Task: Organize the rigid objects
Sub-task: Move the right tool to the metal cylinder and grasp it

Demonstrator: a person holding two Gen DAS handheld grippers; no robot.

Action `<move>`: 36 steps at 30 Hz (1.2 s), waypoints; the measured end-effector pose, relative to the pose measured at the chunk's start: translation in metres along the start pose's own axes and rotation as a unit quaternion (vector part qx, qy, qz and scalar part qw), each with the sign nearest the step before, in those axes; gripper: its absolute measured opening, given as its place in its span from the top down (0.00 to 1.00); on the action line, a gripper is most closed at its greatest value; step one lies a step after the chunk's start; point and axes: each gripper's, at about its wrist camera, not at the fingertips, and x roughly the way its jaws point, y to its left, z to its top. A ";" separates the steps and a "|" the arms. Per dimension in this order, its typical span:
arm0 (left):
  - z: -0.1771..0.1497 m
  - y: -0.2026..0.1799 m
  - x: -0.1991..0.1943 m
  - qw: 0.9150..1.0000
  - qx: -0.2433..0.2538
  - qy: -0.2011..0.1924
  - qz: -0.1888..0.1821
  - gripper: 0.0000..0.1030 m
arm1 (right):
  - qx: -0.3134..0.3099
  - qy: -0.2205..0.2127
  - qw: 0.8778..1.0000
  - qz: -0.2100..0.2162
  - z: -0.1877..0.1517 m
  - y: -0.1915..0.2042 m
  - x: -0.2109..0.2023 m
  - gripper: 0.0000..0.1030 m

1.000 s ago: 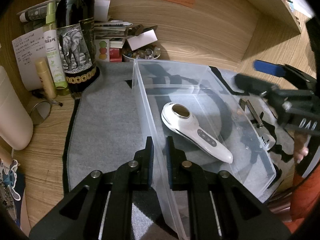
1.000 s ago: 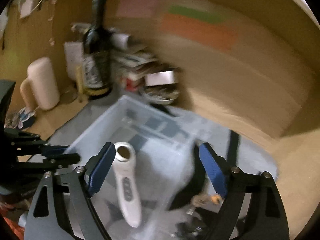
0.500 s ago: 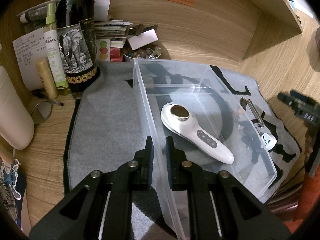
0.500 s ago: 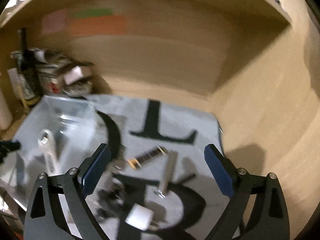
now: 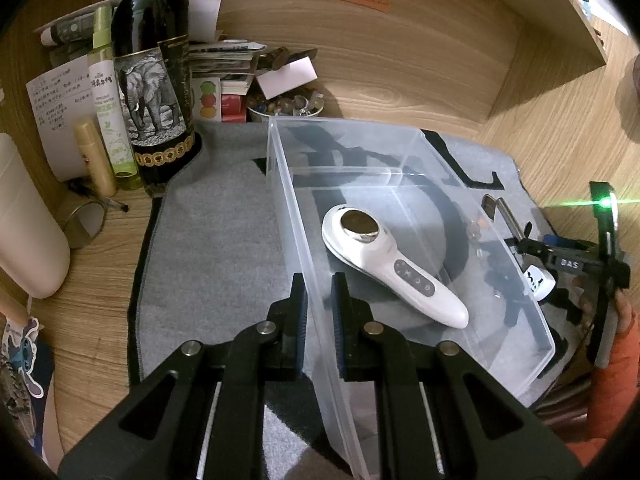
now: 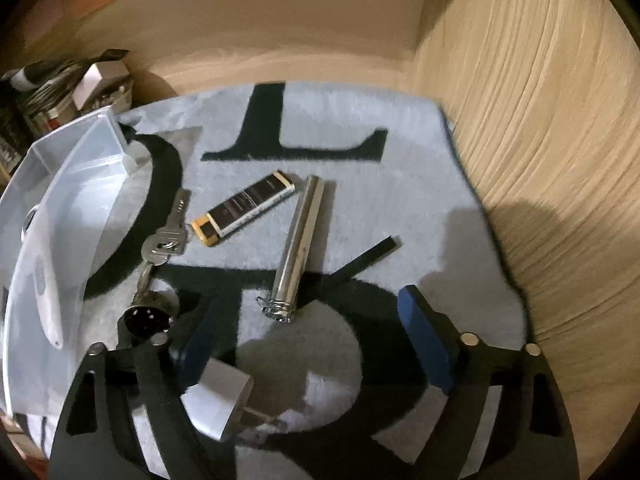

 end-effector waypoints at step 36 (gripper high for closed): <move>0.000 -0.009 0.003 1.000 0.001 0.001 0.018 0.89 | -0.014 -0.048 0.998 0.027 0.022 0.005 -0.025 0.90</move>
